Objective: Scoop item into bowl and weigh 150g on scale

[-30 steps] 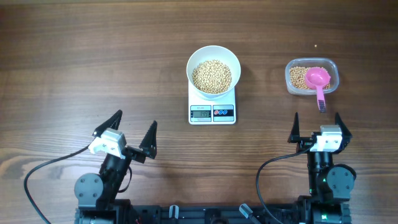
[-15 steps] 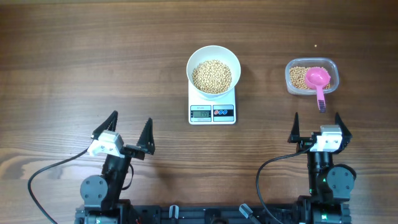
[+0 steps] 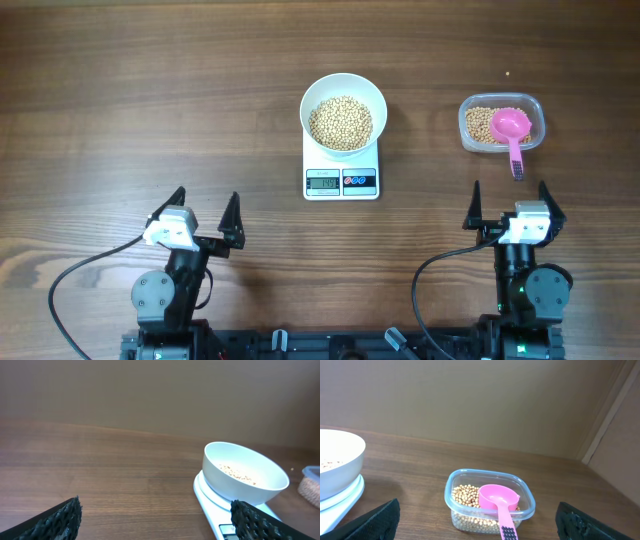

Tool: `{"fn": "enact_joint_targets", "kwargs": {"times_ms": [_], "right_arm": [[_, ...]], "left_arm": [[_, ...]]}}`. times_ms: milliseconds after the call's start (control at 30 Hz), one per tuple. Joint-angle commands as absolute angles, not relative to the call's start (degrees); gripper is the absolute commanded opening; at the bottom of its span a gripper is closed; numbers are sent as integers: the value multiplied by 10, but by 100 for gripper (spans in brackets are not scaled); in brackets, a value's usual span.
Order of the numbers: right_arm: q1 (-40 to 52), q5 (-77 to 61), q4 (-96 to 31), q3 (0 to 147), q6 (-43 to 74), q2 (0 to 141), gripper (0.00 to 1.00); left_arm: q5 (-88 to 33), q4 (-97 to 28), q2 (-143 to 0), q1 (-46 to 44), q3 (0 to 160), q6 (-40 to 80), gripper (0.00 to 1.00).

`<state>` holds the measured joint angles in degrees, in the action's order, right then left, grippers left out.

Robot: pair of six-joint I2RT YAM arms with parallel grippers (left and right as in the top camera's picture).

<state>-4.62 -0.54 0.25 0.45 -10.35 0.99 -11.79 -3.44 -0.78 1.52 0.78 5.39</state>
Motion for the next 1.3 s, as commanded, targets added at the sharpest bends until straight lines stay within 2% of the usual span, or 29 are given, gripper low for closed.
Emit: {"fn": "enact_joint_targets", "kwargs": {"times_ms": [0, 100, 233, 333, 600, 1267], "right_arm": [[-44, 4, 4, 3, -105, 4, 100], [-44, 4, 4, 3, -105, 4, 100], [-44, 4, 4, 3, -105, 4, 100], [-44, 4, 4, 3, -105, 4, 100], [-44, 4, 4, 3, -105, 4, 100], [-44, 4, 4, 3, -105, 4, 100]], "left_arm": [[-112, -35, -1, 19, 4, -16, 100], [-88, -37, -1, 19, 4, -17, 100], [-8, -45, -1, 15, 4, 46, 100], [-10, -45, -1, 15, 4, -14, 100], [-8, -46, -1, 15, 4, -43, 100], [-14, -44, -1, 14, 4, -41, 100]]}}
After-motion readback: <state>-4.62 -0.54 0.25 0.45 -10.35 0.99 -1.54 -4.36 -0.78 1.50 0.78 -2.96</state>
